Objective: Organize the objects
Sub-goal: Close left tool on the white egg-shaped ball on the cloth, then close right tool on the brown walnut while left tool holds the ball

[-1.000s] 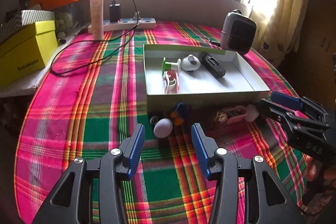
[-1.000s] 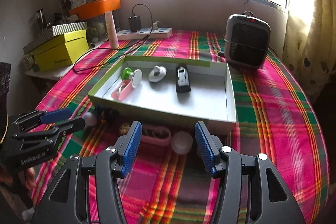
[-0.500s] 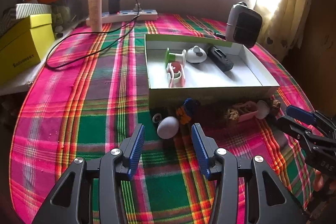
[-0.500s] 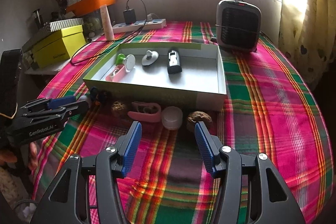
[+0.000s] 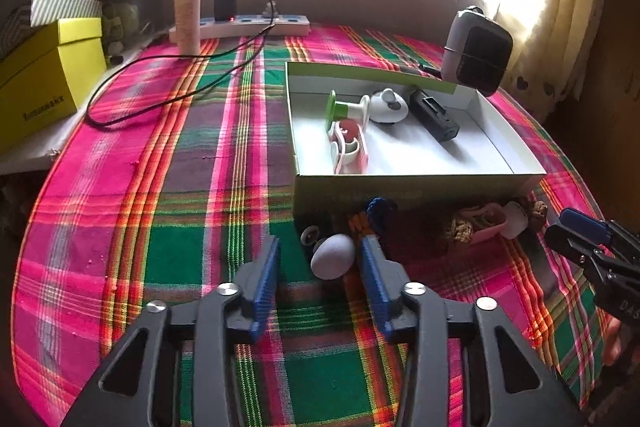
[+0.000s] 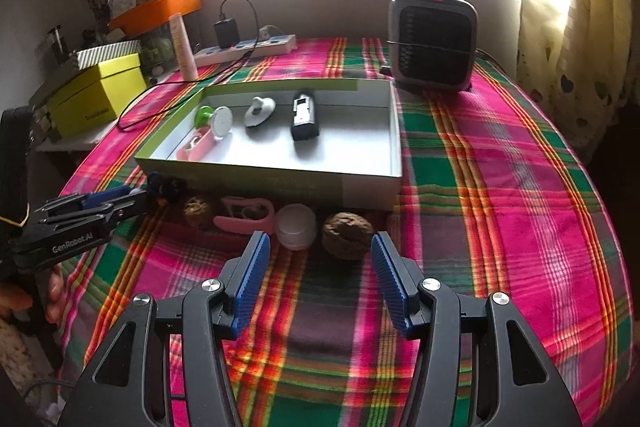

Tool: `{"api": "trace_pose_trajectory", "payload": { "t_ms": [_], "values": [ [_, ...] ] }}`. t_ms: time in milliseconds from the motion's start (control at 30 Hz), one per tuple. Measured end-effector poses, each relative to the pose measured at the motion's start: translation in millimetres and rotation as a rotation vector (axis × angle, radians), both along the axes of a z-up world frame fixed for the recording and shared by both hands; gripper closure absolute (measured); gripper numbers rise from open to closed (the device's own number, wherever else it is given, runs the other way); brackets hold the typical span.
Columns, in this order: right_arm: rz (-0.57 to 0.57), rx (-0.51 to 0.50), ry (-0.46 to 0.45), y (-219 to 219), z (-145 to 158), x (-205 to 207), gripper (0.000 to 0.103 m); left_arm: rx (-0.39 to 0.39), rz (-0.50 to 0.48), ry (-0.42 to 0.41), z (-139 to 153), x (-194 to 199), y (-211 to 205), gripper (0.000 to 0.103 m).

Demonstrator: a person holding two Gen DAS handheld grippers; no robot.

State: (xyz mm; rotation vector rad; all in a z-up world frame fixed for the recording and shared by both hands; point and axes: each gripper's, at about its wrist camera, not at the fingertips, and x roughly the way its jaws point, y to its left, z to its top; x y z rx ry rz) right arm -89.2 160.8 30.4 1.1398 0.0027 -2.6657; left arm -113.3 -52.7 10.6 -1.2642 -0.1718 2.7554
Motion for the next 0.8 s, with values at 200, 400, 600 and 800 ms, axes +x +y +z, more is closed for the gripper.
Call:
{"api": "trace_pose_trajectory", "payload": {
  "t_ms": [200,400,600,800],
  "values": [
    [-0.041,-0.011,-0.018,11,-3,-7,0.049,0.016,0.013,-0.003,-1,0,-3,0.08],
    [-0.051,0.021,-0.027,11,-6,-12,0.049,0.024,0.021,-0.004,-1,-1,-6,0.082],
    [-0.044,0.04,-0.038,11,-9,-18,0.049,0.023,0.028,-0.008,-1,-1,-7,0.082],
    [-0.039,0.062,-0.044,9,-13,-24,0.049,0.023,0.031,-0.013,-3,-2,-7,0.082]
  ]
}}
